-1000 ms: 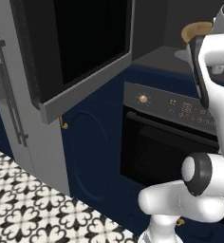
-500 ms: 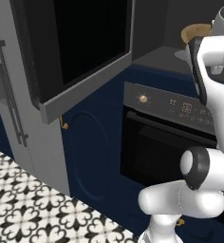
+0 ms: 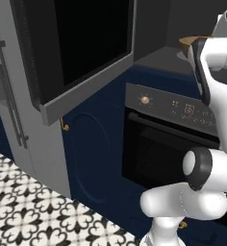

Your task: Pick the onion from the sink and place it in the bowl. Then pick the bowl and place it in the microwave. Then close the microwave door and press the start button.

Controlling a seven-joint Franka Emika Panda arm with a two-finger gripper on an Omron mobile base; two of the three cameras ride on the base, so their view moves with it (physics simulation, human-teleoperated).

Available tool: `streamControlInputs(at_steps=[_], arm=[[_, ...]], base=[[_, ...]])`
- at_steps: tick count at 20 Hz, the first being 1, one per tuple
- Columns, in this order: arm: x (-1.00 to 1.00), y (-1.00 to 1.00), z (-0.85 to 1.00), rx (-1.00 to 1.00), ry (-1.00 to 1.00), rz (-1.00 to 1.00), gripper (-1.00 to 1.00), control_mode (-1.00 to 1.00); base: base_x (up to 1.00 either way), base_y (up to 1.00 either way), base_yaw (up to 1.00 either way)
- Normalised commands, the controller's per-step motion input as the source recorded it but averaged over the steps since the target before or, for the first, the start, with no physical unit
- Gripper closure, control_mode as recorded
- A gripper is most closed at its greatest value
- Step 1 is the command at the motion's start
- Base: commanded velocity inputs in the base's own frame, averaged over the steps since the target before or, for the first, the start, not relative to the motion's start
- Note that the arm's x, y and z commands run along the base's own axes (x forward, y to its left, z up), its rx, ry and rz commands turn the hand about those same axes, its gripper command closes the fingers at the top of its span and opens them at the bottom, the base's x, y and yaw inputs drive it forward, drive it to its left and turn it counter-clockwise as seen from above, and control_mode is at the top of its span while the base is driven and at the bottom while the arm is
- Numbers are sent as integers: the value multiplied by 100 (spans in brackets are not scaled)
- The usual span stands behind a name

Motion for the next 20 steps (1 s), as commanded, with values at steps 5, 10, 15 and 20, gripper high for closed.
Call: streamControlInputs(at_steps=[5,10,15,20], arm=[[-5,11,0,-1,-42,0,-100,-100],[-81,55,20,0,-31,5,-100,-100],[-100,67,72,0,-5,2,-100,-100],[-100,56,38,-1,6,0,-100,-100]], base=[[0,0,0],[0,0,0],[0,0,0],[0,0,0]])
